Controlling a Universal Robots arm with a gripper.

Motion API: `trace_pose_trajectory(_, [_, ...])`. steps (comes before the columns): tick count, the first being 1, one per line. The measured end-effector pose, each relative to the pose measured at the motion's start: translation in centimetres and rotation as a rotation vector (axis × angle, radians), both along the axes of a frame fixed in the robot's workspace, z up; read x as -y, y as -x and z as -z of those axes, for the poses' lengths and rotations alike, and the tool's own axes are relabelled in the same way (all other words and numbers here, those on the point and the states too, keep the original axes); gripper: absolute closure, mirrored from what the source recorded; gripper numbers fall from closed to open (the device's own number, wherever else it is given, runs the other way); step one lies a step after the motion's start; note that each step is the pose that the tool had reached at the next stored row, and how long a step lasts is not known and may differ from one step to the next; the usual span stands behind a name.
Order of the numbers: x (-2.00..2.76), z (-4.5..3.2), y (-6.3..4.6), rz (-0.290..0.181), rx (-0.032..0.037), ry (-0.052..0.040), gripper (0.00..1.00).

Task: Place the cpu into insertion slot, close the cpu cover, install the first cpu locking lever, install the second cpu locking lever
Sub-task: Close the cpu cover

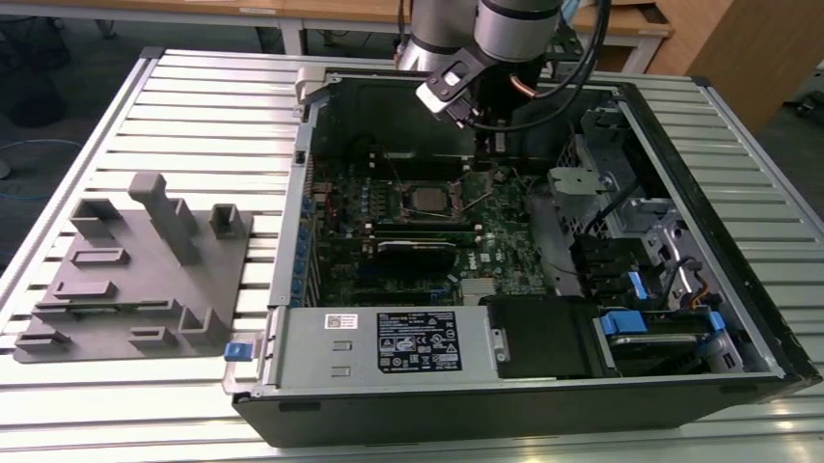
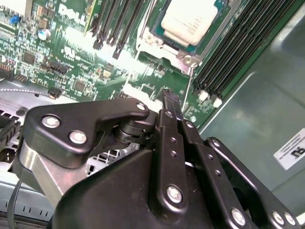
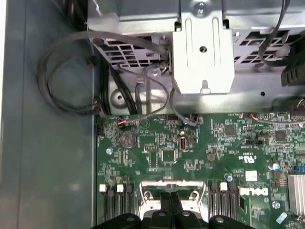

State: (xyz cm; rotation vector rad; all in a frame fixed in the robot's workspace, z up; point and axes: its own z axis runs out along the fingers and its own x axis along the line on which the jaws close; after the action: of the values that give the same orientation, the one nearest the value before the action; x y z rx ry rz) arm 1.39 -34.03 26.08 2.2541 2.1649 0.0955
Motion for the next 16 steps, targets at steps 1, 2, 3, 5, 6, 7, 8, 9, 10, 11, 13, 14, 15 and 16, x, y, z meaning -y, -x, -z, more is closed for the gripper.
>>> trace_pose_trajectory(1, [0.00,0.00,-0.2,0.000,0.0000,-0.0001,0.89])
trace_pose_trajectory(2, [0.00,0.01,-0.3,0.000,0.0000,-0.0002,0.89])
trace_pose_trajectory(3, [0.00,0.00,-0.5,0.000,0.0000,-0.0001,0.89])
trace_pose_trajectory(5, [0.00,0.00,-0.9,0.000,0.0000,-0.0001,0.89])
trace_pose_trajectory(6, [0.00,0.00,-1.0,0.000,0.0000,-0.0001,0.89])
trace_pose_trajectory(7, [0.00,0.00,-1.2,0.000,0.0000,-0.0001,0.89])
trace_pose_trajectory(8, [0.00,0.00,-1.4,0.000,0.0000,0.0000,0.89])
trace_pose_trajectory(9, [0.00,0.00,-1.6,0.000,0.0000,-0.0001,0.89])
trace_pose_trajectory(10, [0.00,0.00,-1.7,0.000,0.0000,-0.0001,0.89])
trace_pose_trajectory(11, [0.00,0.00,-1.9,0.000,0.0000,0.0000,0.89])
trace_pose_trajectory(13, [0.00,0.00,-2.3,0.000,0.0000,-0.0001,0.89])
trace_pose_trajectory(14, [0.00,0.00,-2.5,0.000,0.0000,-0.0001,0.89])
trace_pose_trajectory(15, [0.00,0.00,-2.7,0.000,-0.0001,0.0000,0.89])
trace_pose_trajectory(16, [0.00,0.00,-2.8,0.000,0.0000,0.0000,0.89])
